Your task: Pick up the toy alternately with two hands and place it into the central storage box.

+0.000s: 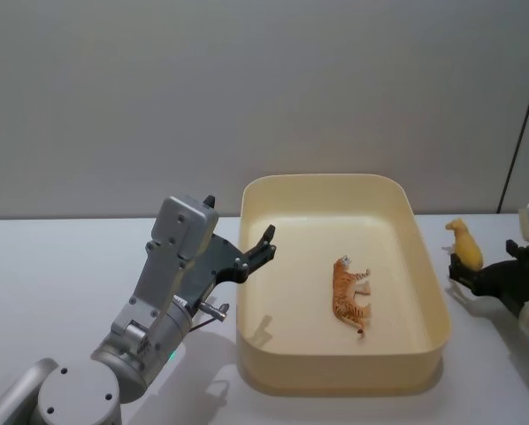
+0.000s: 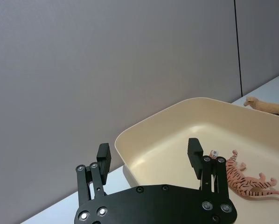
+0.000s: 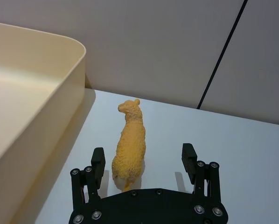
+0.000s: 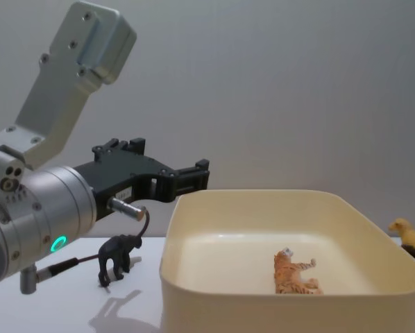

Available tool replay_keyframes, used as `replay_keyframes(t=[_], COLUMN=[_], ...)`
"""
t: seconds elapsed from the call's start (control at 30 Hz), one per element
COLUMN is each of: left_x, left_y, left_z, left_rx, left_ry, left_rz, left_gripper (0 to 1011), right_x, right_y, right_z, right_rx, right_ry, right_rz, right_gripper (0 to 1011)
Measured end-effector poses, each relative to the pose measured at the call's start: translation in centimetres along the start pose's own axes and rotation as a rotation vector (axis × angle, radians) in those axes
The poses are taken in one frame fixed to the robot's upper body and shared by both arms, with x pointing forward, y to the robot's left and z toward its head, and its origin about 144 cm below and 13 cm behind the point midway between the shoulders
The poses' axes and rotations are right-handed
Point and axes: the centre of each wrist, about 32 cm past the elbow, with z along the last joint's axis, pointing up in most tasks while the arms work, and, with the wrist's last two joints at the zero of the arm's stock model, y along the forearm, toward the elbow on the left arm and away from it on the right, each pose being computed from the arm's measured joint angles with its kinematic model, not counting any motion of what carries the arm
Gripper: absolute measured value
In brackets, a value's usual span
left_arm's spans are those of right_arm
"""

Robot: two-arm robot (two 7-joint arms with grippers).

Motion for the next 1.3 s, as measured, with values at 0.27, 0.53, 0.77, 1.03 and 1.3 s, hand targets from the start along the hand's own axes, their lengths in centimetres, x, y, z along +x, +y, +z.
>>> replay_keyframes(t=[0.27, 0.53, 0.77, 1.03, 1.3], left_x=[0.0, 0.0, 0.0, 0.0, 0.0], left_y=[0.0, 0.0, 0.0, 0.0, 0.0], left_z=[0.0, 0.0, 0.0, 0.0, 0.0], left_rx=[0.0, 0.0, 0.0, 0.0, 0.0], left_ry=[0.0, 0.0, 0.0, 0.0, 0.0], left_rz=[0.0, 0.0, 0.0, 0.0, 0.0], left_gripper=[1002, 1002, 1001, 1002, 1001], right_x=[-0.5, -0.8, -0.9, -0.9, -0.9], right_y=[0.7, 1.1, 1.2, 1.1, 0.6], right_z=[-0.4, -0.6, -0.7, -0.5, 0.2], right_rx=[-0.025, -0.037, -0.043, -0.042, -0.01], right_ry=[-0.01, -0.017, -0.019, -0.014, 0.009], right_rz=[-0.007, -0.011, -0.012, -0.011, -0.037], right_gripper=[867, 628, 448, 348, 348])
